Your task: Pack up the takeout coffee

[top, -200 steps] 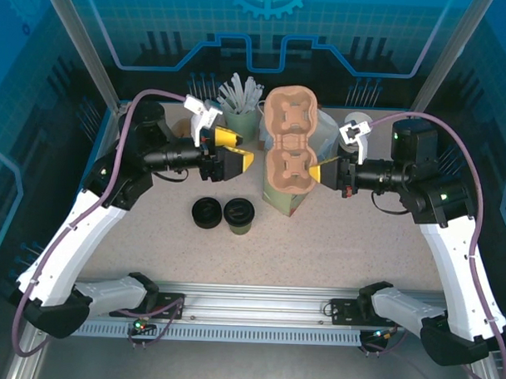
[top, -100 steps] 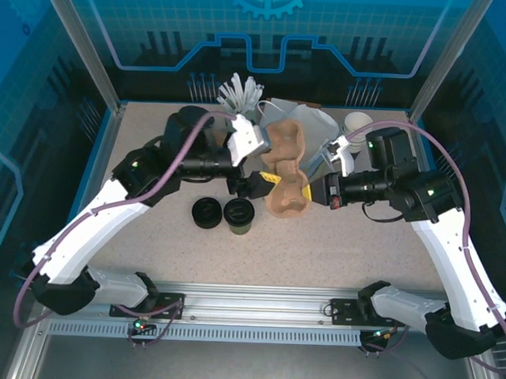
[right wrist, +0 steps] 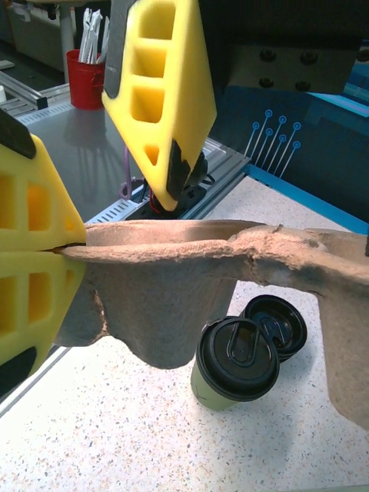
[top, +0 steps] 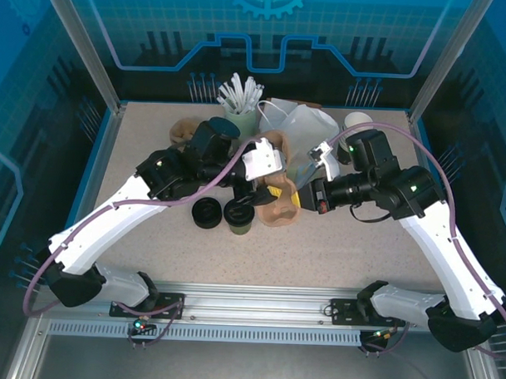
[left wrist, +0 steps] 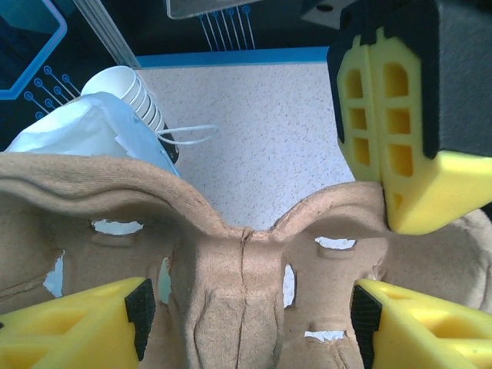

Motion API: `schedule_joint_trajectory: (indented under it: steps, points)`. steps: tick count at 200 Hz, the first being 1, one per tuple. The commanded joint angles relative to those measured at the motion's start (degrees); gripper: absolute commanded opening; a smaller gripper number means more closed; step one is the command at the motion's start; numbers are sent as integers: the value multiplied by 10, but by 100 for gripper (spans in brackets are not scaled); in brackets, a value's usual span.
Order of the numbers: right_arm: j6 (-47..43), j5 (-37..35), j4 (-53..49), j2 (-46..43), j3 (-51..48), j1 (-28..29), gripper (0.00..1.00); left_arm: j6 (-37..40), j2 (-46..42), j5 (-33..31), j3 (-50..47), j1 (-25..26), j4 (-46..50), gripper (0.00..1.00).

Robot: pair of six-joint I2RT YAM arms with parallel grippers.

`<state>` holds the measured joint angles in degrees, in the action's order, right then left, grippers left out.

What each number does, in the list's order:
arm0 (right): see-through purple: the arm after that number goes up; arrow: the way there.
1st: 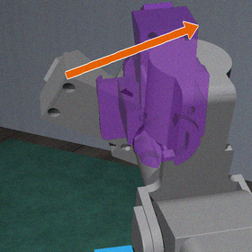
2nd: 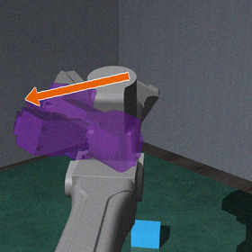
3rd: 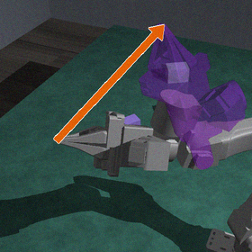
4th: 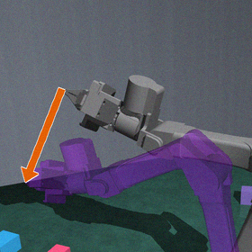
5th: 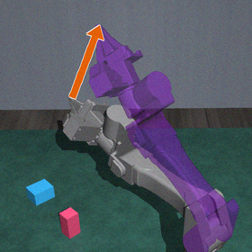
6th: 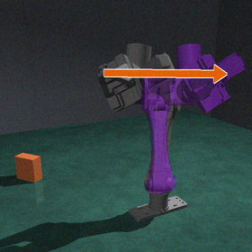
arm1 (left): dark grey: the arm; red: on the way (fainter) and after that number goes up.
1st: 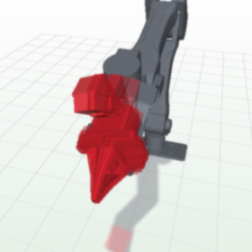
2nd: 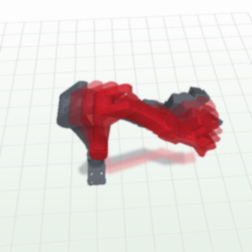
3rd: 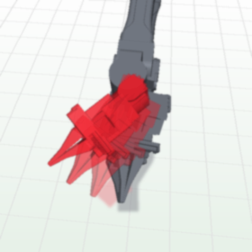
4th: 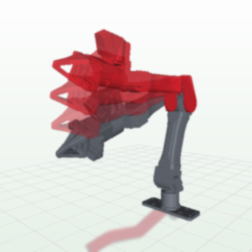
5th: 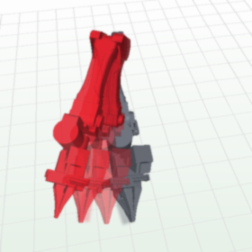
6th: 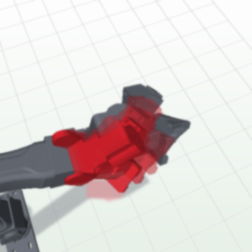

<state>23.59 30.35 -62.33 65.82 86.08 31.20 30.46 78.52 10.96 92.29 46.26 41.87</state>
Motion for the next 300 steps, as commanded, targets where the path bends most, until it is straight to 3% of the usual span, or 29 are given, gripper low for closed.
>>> schedule_joint_trajectory:
  steps: [1, 42, 114, 137, 172, 203, 216, 230, 245, 300]
  points:
    - [3, -5, 10, -2, -1, 8, 0, 28, 0, -26, -13, 5, 7, 69]
    - [2, 0, 12, 0, -1, 9, 0, 36, 10, -57, -18, 12, 6, 57]
    - [1, 3, 15, 0, -5, 10, 0, 36, 20, -60, -22, 13, -4, 51]
    - [-3, 2, 10, 0, -3, 10, 0, 31, 22, -35, -23, 14, 0, 50]
    - [-12, -6, -3, -1, 2, 10, 0, 27, 17, -52, -32, 15, -7, 38]
    - [-15, -11, -6, -3, 0, 10, 11, 20, 10, -58, -40, 15, -17, 36]
    - [-18, -21, -11, -7, 2, 10, 20, 17, 9, -63, -39, 15, -16, 35]
    - [-19, -40, -18, -14, 9, 8, 29, 15, 4, -71, -42, 15, -21, 35]
    - [-15, -74, -25, -25, 18, 5, 34, 6, -8, -75, -50, 15, -33, 36]
    - [32, -312, -59, -16, 82, 3, 50, -19, -66, -96, -100, 11, -88, 33]
